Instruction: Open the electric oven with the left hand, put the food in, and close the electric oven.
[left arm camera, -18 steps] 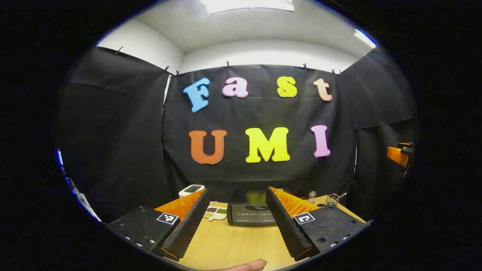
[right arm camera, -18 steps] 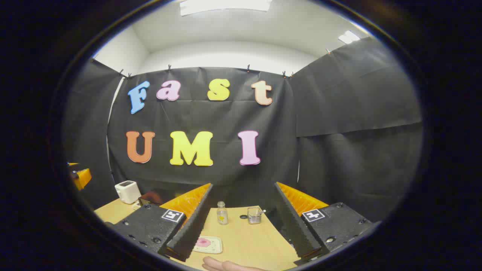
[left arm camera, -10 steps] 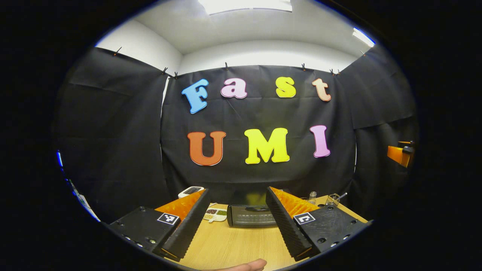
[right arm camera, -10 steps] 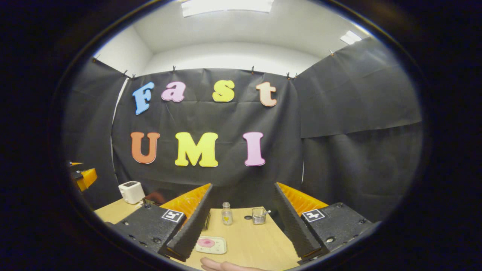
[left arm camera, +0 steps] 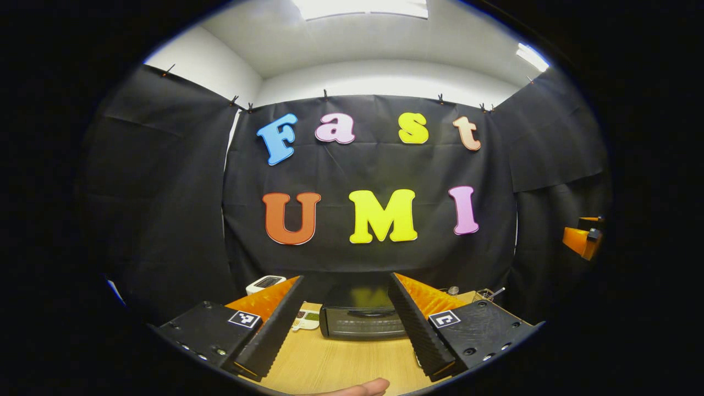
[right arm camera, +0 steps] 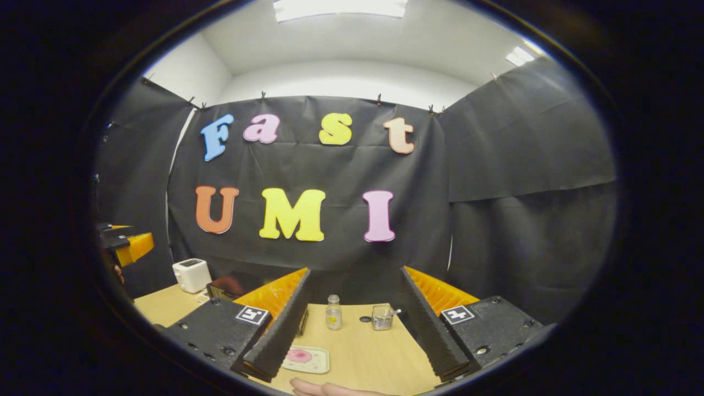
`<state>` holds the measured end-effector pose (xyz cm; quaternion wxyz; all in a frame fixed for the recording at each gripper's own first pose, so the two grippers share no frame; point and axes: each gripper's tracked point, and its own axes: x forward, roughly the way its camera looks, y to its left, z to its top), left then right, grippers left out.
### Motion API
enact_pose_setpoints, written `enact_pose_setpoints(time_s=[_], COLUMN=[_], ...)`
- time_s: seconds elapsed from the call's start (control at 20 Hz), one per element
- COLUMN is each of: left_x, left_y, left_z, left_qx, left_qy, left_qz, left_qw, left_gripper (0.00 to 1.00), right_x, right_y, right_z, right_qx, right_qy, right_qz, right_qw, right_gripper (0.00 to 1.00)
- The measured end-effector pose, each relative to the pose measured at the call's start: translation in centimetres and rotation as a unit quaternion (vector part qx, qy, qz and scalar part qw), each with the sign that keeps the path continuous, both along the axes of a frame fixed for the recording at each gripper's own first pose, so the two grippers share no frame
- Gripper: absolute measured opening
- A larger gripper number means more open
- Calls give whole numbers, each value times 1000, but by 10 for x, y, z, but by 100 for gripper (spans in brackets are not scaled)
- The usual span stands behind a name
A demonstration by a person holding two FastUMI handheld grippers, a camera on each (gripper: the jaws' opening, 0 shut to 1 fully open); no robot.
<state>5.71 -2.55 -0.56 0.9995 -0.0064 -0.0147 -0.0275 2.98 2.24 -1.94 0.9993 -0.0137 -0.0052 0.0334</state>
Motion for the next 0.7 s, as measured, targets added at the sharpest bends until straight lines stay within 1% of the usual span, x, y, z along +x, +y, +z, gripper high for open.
enact_pose_setpoints(time_s=[0.15, 0.2, 0.25, 0.3, 0.5, 0.7], left_x=[27, 36, 47, 58, 112, 159], left_y=[-12, -17, -23, -29, -41, -60], left_z=[-10, -18, -25, -32, -73, -118], left_qx=[10, 7, 2, -2, 7, 7], left_qy=[-1, 7, 16, 25, 65, 112], left_qz=[-1, -5, -11, -16, -20, -30], left_qw=[1000, 1000, 1000, 1000, 998, 993], left_gripper=[95, 95, 95, 95, 95, 95], right_x=[17, 23, 28, 34, 54, 64], right_y=[-9, -12, -14, -15, -26, -37], right_z=[-5, -6, -10, -14, -22, -33], right_qx=[0, 3, 4, 7, 16, 14], right_qy=[2, 2, 7, 11, 20, 30], right_qz=[-9, -13, -13, -12, -18, -20], right_qw=[1000, 1000, 1000, 1000, 1000, 999], right_gripper=[99, 99, 96, 99, 99, 99])
